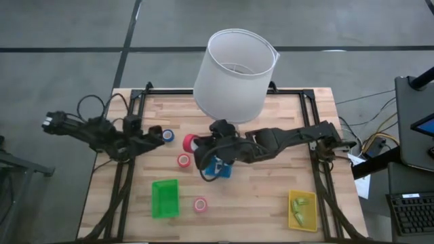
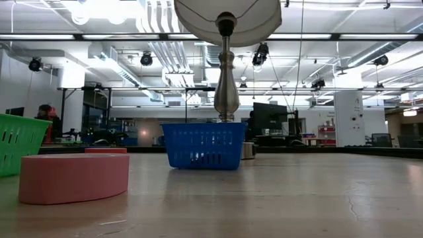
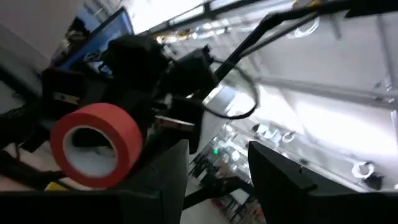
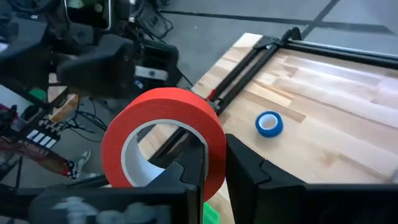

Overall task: Pick and place Stapler, Stapler remover, tape
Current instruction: Put the top orange tape into the green bin

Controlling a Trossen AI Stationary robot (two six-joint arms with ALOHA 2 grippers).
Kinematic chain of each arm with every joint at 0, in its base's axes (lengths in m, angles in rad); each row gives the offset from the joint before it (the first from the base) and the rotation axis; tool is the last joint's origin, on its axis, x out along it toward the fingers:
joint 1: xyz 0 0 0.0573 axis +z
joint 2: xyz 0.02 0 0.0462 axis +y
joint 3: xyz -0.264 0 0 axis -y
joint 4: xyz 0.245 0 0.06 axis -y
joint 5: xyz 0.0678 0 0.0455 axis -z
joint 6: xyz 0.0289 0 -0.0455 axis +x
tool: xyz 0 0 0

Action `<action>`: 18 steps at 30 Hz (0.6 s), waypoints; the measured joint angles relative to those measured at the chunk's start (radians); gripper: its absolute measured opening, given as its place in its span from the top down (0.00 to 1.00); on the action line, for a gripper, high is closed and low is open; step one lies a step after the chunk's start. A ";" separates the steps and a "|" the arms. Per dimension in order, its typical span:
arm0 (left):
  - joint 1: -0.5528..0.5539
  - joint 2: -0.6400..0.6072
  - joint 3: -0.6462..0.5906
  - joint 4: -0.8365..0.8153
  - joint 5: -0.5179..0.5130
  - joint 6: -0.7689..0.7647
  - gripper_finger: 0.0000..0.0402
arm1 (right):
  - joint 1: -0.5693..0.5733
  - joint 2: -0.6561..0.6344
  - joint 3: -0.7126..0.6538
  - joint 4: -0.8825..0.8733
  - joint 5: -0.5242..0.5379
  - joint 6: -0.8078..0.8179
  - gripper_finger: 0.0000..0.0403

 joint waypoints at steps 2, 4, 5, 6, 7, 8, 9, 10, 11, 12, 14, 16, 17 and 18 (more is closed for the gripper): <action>0.000 0.041 0.057 -0.047 0.003 0.023 0.58 | 0.000 0.015 0.033 0.000 -0.001 -0.017 0.92; 0.000 0.074 0.109 -0.117 0.002 0.063 0.58 | 0.001 0.027 0.063 0.003 -0.001 -0.039 0.92; 0.000 0.090 0.129 -0.157 0.001 0.082 0.58 | 0.001 0.032 0.078 0.000 -0.001 -0.052 0.92; 0.000 0.102 0.147 -0.202 0.000 0.097 0.58 | 0.004 0.033 0.087 -0.009 -0.003 -0.062 0.92; 0.001 0.108 0.161 -0.229 -0.005 0.105 0.58 | 0.007 0.037 0.099 0.004 0.000 -0.071 0.92; 0.001 0.114 0.176 -0.239 -0.020 0.106 0.58 | 0.008 0.038 0.103 0.006 -0.003 -0.075 0.92; 0.001 0.117 0.185 -0.240 -0.030 0.107 0.58 | 0.012 0.037 0.107 -0.007 -0.002 -0.076 0.92; 0.001 0.116 0.187 -0.238 -0.034 0.110 0.58 | 0.016 0.032 0.108 -0.012 -0.002 -0.073 0.92; 0.001 0.115 0.188 -0.238 -0.037 0.120 0.58 | 0.020 0.029 0.109 -0.020 -0.001 -0.070 0.92; 0.002 0.114 0.191 -0.237 -0.041 0.130 0.58 | 0.025 0.023 0.109 -0.029 0.001 -0.070 0.92; 0.002 0.103 0.191 -0.237 -0.061 0.140 0.58 | 0.029 0.013 0.109 -0.026 0.003 -0.077 0.92; 0.004 0.098 0.193 -0.219 -0.070 0.154 0.58 | 0.028 0.006 0.109 -0.022 0.003 -0.075 0.92; 0.004 0.099 0.193 -0.216 -0.071 0.157 0.58 | 0.027 0.006 0.109 -0.021 0.005 -0.067 0.92; 0.004 0.104 0.193 -0.215 -0.071 0.157 0.58 | 0.026 0.006 0.109 -0.021 0.006 -0.063 0.92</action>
